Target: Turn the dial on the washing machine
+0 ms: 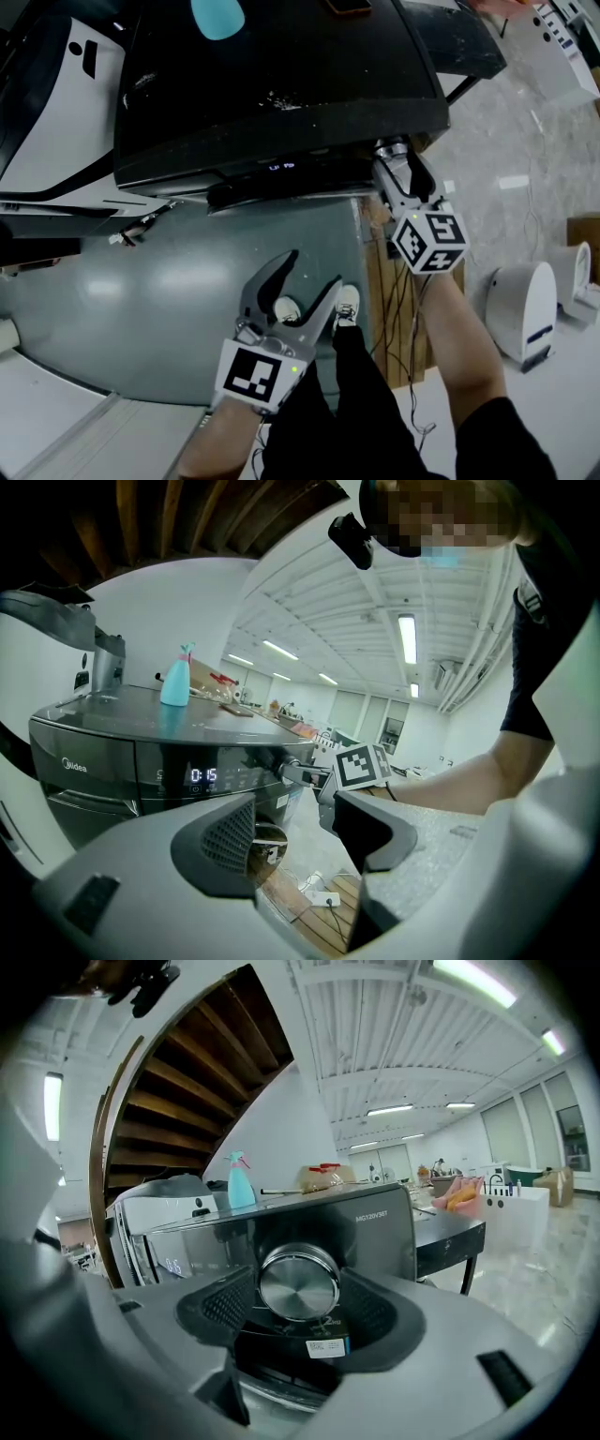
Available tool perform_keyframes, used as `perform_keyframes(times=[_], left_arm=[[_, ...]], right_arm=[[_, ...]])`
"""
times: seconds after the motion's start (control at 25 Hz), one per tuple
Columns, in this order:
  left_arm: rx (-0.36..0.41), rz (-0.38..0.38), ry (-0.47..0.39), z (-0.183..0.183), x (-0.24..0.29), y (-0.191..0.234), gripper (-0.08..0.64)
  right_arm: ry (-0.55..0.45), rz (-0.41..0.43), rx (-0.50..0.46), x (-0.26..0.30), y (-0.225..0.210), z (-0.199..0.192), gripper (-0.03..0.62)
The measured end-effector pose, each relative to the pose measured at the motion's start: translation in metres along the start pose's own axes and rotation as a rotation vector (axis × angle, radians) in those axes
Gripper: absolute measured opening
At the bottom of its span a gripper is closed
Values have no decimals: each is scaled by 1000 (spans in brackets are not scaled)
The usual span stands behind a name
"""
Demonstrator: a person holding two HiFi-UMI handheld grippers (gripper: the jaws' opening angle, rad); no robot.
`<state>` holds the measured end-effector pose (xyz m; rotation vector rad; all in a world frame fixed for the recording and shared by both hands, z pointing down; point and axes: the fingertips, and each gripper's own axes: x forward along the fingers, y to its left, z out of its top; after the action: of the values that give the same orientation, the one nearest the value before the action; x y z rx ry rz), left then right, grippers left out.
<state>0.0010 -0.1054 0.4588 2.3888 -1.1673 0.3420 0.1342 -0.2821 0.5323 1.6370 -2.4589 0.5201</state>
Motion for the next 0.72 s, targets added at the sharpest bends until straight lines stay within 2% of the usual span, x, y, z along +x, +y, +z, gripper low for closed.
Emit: perform_keyframes(times=[0.4,0.56,0.72], left_arm=[[-5,3,-5,-2,-3,0,247],[-9,5,-2,-3,-4,0,249],[-14,7,1,-5,-5,1,247]], right_arm=[[-4,-1,-99,0,3,6,290],[0,-13,-214,0,6,7,291],[12,-28,-381,0,13,8,293]])
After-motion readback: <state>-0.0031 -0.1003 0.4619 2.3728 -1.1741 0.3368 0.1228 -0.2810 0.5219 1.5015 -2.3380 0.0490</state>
